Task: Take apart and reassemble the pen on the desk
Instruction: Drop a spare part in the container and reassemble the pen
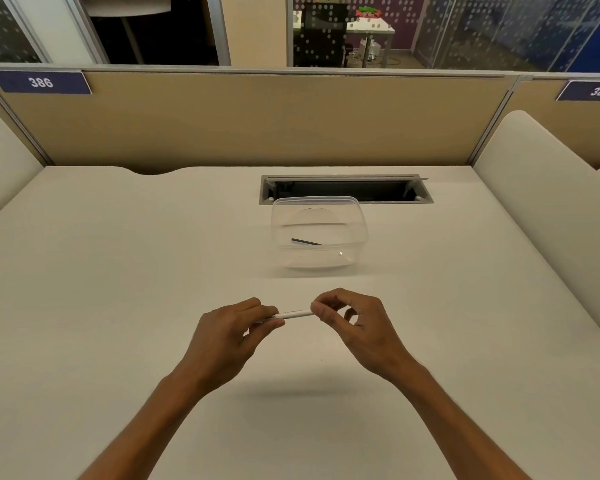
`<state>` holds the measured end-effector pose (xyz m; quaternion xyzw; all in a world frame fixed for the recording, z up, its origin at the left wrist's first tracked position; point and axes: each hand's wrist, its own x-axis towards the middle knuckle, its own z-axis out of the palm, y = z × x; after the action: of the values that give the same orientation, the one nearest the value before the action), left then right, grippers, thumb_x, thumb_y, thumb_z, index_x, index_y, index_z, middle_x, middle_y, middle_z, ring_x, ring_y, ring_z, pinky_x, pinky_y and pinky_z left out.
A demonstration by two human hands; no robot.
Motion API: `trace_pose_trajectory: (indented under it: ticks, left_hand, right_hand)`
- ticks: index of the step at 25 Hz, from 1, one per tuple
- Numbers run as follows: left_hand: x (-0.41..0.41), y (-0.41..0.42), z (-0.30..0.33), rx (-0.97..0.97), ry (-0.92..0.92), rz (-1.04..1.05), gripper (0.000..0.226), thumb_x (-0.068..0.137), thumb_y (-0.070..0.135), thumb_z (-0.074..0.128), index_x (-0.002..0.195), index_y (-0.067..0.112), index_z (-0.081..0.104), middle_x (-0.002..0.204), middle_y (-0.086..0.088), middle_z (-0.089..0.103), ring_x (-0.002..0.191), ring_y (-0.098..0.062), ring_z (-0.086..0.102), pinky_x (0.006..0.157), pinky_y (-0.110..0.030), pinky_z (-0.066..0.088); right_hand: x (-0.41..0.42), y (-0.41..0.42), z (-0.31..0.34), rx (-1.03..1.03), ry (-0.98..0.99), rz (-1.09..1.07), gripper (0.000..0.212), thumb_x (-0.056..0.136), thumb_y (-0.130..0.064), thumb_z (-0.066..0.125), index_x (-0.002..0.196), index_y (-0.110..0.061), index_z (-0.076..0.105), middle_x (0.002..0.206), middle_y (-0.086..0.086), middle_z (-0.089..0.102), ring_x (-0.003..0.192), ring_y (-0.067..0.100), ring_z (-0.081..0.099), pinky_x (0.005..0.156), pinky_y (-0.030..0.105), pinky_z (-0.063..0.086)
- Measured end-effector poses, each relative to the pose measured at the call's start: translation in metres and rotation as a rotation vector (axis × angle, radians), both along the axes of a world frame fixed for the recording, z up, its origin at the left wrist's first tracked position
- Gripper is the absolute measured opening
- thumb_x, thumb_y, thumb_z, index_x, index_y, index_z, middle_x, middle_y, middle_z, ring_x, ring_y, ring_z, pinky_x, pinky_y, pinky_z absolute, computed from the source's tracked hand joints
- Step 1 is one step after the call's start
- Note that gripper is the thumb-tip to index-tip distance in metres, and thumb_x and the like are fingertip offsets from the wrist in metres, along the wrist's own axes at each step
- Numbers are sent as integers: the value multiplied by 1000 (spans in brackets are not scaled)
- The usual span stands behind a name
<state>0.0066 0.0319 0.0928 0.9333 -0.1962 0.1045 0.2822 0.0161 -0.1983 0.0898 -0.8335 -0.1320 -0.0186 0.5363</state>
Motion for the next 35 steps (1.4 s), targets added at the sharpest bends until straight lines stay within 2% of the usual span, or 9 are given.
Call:
trace_pose_trajectory:
  ticks: [3, 8, 14, 22, 25, 27, 29, 33, 35]
  left_hand:
    - [0, 0, 0, -2, 0, 6, 30, 91, 52, 44, 91, 31, 67, 68, 14, 53, 58, -7, 47, 47, -23, 36]
    - [1, 1, 6, -5, -5, 0, 30, 91, 51, 45, 92, 31, 67, 66, 19, 47, 58, -4, 44, 48, -17, 30]
    - [-1, 0, 11, 11, -33, -4, 31, 91, 49, 46, 92, 29, 69, 67, 19, 46, 57, -4, 42, 48, -16, 29]
    - [-4, -2, 16, 7, -47, -15, 30, 91, 48, 47, 92, 28, 69, 68, 19, 47, 58, 8, 42, 49, -13, 27]
    - [-3, -2, 18, 11, -62, -10, 31, 91, 49, 47, 91, 27, 70, 68, 18, 48, 58, -1, 41, 47, -18, 30]
    - [-2, -1, 18, 10, -61, -9, 31, 90, 48, 47, 90, 27, 69, 68, 19, 48, 58, 2, 43, 47, -17, 30]
    - [-2, 0, 19, 1, -52, -15, 29, 90, 48, 48, 89, 27, 68, 68, 23, 47, 59, 9, 44, 48, -14, 30]
    - [-3, 1, 19, 2, -13, -47, 30, 90, 54, 47, 92, 30, 64, 69, 15, 53, 57, -4, 48, 49, -22, 40]
    - [-4, 0, 21, 12, -4, -60, 32, 91, 55, 44, 95, 31, 65, 69, 19, 51, 59, 0, 48, 50, -20, 38]
  right_hand:
    - [-3, -4, 1, 22, -39, -2, 14, 82, -39, 70, 95, -34, 67, 85, -19, 70, 85, 9, 66, 66, 21, 46]
    - [-2, -9, 2, 3, -83, 20, 12, 85, -21, 73, 93, -30, 72, 89, -16, 71, 85, 12, 66, 66, 18, 45]
    - [-1, -8, 4, -74, -125, 36, 5, 89, -33, 67, 91, -31, 71, 85, -19, 68, 83, 12, 64, 65, 18, 44]
    - [0, -3, 3, -112, -102, 16, 33, 95, -49, 46, 72, -30, 60, 71, -10, 64, 70, 15, 60, 66, 41, 50]
    - [-2, -4, 6, -105, -133, 43, 15, 91, -46, 55, 87, -33, 61, 82, -14, 67, 82, 15, 64, 68, 27, 49]
    - [-3, -6, 8, -133, -172, 55, 8, 88, -39, 62, 94, -33, 61, 85, -15, 68, 85, 13, 65, 68, 19, 45]
    - [-5, -7, 9, -167, -203, 57, 6, 88, -32, 64, 94, -32, 62, 86, -16, 67, 84, 11, 65, 68, 16, 44]
    - [-6, -7, 10, -184, -256, 67, 5, 91, -31, 62, 95, -29, 64, 86, -18, 66, 81, 7, 64, 69, 11, 41]
    - [-6, -7, 11, -191, -283, 68, 8, 92, -33, 61, 96, -28, 65, 86, -18, 65, 80, 5, 63, 69, 10, 40]
